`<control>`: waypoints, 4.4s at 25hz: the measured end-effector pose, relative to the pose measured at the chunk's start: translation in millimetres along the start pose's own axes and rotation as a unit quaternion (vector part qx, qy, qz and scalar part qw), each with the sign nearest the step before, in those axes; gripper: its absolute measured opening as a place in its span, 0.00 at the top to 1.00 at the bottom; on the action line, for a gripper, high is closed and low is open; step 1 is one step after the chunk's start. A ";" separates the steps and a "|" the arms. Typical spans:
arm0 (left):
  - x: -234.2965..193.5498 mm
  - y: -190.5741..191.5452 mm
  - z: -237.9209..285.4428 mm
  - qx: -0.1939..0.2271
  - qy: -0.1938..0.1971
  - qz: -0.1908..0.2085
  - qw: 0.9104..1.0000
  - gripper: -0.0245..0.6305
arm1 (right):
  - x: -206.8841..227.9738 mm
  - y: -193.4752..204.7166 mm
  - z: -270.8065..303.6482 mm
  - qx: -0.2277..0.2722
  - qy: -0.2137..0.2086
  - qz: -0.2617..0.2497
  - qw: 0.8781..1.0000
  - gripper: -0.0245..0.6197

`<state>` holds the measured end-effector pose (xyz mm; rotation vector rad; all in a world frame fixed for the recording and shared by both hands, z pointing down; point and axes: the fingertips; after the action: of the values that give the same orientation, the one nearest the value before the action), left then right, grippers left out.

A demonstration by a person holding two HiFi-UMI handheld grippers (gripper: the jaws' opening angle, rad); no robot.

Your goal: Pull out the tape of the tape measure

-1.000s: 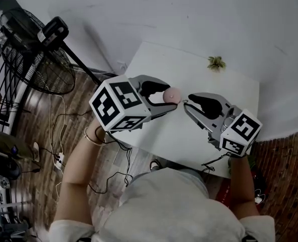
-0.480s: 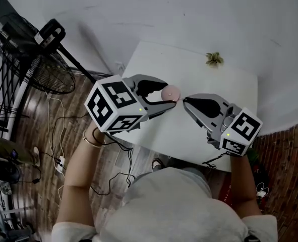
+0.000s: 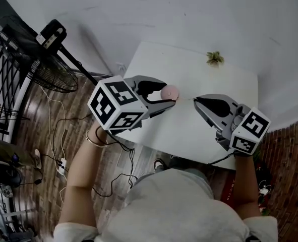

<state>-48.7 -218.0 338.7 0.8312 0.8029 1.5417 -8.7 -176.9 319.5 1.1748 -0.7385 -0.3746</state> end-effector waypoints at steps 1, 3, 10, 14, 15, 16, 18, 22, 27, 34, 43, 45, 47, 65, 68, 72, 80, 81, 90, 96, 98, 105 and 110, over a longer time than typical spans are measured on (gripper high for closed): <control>0.8 -0.8 0.1 0.006 0.003 -0.003 1.000 0.63 | 0.0 0.1 -1.7 -0.001 0.003 -0.003 1.000 0.95; 1.8 -1.8 2.5 0.010 0.005 -0.004 1.000 0.63 | 0.7 0.2 -4.2 -0.003 0.007 -0.007 1.000 0.95; 9.9 -5.6 7.4 -0.002 0.005 0.028 1.000 0.63 | -3.0 -2.6 -12.7 -0.011 0.019 -0.007 1.000 0.95; 15.4 -1.2 9.9 -0.013 0.022 0.033 0.999 0.63 | 0.5 -5.3 -25.1 -0.008 0.021 0.005 1.000 0.95; 15.4 4.2 9.4 -0.021 0.021 0.035 0.999 0.63 | 5.3 -7.9 -32.1 0.000 0.025 0.015 1.000 0.95; 15.6 8.4 7.6 -0.023 0.025 0.030 0.999 0.63 | 10.9 -10.7 -40.3 0.009 0.030 0.025 0.999 0.95; 17.0 9.0 0.8 -0.004 0.039 0.006 0.999 0.63 | 20.4 -14.4 -55.1 0.017 0.040 0.038 0.998 0.95; 13.8 13.4 -7.6 -0.014 0.038 0.013 0.999 0.63 | 35.4 -20.5 -74.1 0.033 0.065 0.050 0.996 0.95; 14.9 18.3 -10.3 -0.013 0.050 0.014 0.999 0.63 | 47.1 -22.8 -88.6 0.037 0.086 0.051 0.994 0.95; 15.2 20.8 -1.4 -0.005 0.061 -0.002 0.998 0.63 | 52.9 -18.8 -91.4 0.039 0.092 0.061 0.993 0.95; 16.5 24.9 6.1 -0.010 0.072 -0.011 0.997 0.63 | 62.3 -9.2 -91.9 0.039 0.095 0.079 0.992 0.95; 16.0 25.5 8.6 -0.013 0.073 -0.012 0.997 0.63 | 64.6 -8.5 -92.2 0.038 0.095 0.081 0.991 0.95; 14.9 26.7 10.7 -0.015 0.074 -0.013 0.997 0.63 | 66.9 -7.3 -91.9 0.037 0.095 0.083 0.991 0.95; -19.4 68.3 90.4 -0.058 0.048 0.021 0.997 0.63 | 131.9 47.1 -96.9 0.033 0.136 0.141 0.980 0.95; -26.0 77.3 113.2 -0.057 0.041 0.025 0.997 0.63 | 153.7 65.4 -100.7 0.032 0.171 0.164 0.971 0.95; -35.6 92.2 153.0 -0.064 0.047 0.009 0.997 0.63 | 183.8 91.0 -110.0 0.023 0.220 0.196 0.955 0.95; -47.7 118.1 223.6 -0.094 0.074 0.028 0.992 0.63 | 218.5 141.9 -117.3 -0.009 0.257 0.240 0.936 0.95; -48.5 121.6 229.7 -0.101 0.079 0.034 0.991 0.63 | 222.6 148.6 -117.2 -0.013 0.263 0.246 0.933 0.95; -44.8 153.5 264.3 -0.136 0.108 0.044 0.984 0.63 | 243.7 205.2 -118.4 -0.028 0.290 0.309 0.905 0.95; -47.5 167.9 274.5 -0.154 0.089 0.070 0.982 0.63 | 248.7 223.3 -113.8 -0.042 0.296 0.311 0.902 0.95; -45.5 175.2 275.2 -0.164 0.087 0.075 0.980 0.63 | 248.7 228.5 -111.4 -0.053 0.300 0.306 0.902 0.95; -42.3 176.6 280.7 -0.163 0.087 0.080 0.980 0.63 | 247.1 240.3 -99.4 -0.100 0.309 0.269 0.907 0.95; -43.4 180.6 279.7 -0.167 0.084 0.067 0.980 0.63 | 245.8 245.7 -95.1 -0.124 0.315 0.265 0.903 0.95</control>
<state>103.3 -269.1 633.7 0.5209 0.5925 1.8244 206.4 -174.9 608.6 0.7396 -0.3927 0.3554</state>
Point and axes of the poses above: the fingertips, and each gripper's own axes: z forward along the fingers, x to its right, y out of its underside, and after that the axes turned 12 degrees about z, right-handed
